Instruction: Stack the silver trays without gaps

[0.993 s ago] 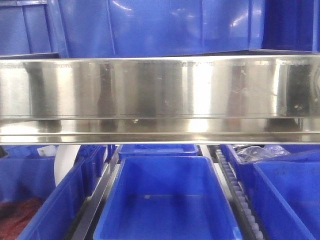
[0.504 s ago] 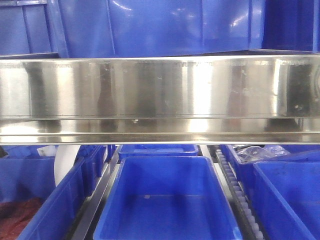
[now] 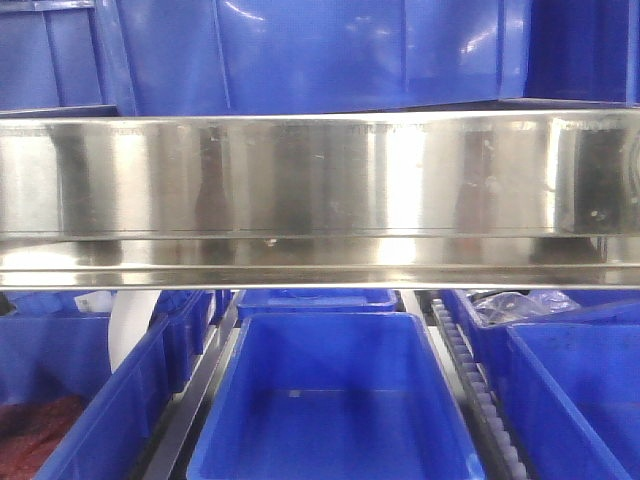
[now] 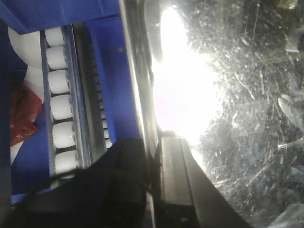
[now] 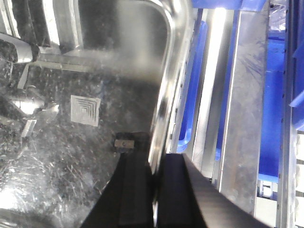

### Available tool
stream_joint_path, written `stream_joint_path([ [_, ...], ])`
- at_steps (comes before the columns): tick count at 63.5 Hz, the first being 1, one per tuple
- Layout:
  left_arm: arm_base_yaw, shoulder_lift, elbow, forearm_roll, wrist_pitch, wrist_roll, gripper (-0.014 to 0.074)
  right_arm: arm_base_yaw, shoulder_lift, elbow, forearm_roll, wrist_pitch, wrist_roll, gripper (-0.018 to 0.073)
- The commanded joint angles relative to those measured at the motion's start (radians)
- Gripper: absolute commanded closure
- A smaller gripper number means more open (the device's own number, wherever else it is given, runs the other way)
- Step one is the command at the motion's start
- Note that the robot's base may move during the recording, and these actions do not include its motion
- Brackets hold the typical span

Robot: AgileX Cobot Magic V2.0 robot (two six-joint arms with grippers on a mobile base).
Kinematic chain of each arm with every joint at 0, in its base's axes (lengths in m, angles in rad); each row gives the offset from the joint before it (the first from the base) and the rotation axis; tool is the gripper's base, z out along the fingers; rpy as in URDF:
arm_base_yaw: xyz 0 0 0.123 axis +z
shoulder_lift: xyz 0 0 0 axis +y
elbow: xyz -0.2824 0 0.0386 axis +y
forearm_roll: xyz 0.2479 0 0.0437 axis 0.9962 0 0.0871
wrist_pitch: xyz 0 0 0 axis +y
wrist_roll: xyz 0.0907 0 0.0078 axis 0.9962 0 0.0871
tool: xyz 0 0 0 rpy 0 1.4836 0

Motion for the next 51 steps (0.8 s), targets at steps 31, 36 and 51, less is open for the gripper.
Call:
stream_joint_path([
  [31, -0.012, -0.043, -0.023, -0.16, 0.048, 0.061, 0.0645, 0.007, -0.062, -0.024, 0.106, 0.081, -0.016, 0.0504],
  [36, -0.012, -0.042, -0.023, -0.154, 0.048, 0.061, 0.0645, 0.007, -0.072, -0.012, 0.106, 0.081, -0.016, 0.0504],
  [51, -0.012, -0.047, 0.05, -0.148, 0.048, 0.061, 0.0645, 0.007, -0.087, 0.092, 0.105, 0.081, -0.016, 0.0504],
])
